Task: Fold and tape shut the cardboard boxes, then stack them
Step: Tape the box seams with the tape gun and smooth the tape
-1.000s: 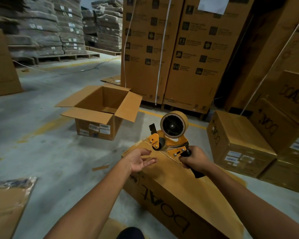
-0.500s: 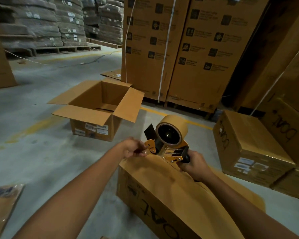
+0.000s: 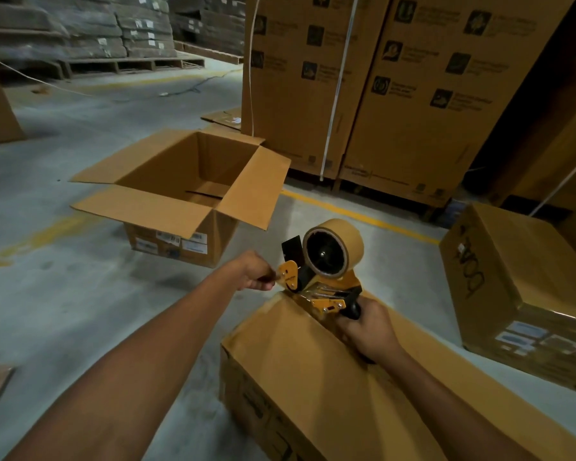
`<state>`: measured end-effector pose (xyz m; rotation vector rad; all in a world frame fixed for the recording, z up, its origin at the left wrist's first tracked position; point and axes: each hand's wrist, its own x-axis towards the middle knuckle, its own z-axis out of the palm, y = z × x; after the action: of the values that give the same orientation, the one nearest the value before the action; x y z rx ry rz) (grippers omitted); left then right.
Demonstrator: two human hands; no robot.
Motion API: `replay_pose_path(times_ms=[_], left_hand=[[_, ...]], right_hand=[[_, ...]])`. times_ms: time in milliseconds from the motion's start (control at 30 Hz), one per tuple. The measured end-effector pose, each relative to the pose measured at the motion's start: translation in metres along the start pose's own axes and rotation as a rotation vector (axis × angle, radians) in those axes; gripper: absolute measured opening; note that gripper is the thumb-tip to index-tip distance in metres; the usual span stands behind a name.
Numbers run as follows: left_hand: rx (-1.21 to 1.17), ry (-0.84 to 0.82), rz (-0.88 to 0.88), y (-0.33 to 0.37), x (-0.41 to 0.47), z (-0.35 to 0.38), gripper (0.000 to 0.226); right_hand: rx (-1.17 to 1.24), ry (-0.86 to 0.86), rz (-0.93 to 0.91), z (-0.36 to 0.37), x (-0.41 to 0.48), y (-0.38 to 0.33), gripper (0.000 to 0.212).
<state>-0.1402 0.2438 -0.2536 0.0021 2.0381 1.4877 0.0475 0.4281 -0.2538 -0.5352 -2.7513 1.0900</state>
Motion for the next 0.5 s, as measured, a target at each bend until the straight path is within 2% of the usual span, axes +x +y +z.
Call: replay_pose_path(times_ms=[100,200,300,500], left_hand=[[-0.023,-0.024,-0.042,-0.010,0.010,0.000,0.015],[-0.071,-0.050,-0.063,-0.019,0.012,-0.002,0.021],[-0.102,-0.075,-0.072,-0.023,0.010,-0.007,0.025],[-0.124,-0.109,-0.103,-0.023,0.011,-0.010,0.021]], right_hand=[[-0.002,-0.022,-0.007,0.003,0.002,0.002,0.015],[-0.016,-0.047,-0.020,0.006,0.001,0.003,0.010],[-0.017,-0.062,-0.028,0.005,0.001,0.001,0.015],[-0.020,-0.050,0.003,0.003,0.001,-0.001,0.010]])
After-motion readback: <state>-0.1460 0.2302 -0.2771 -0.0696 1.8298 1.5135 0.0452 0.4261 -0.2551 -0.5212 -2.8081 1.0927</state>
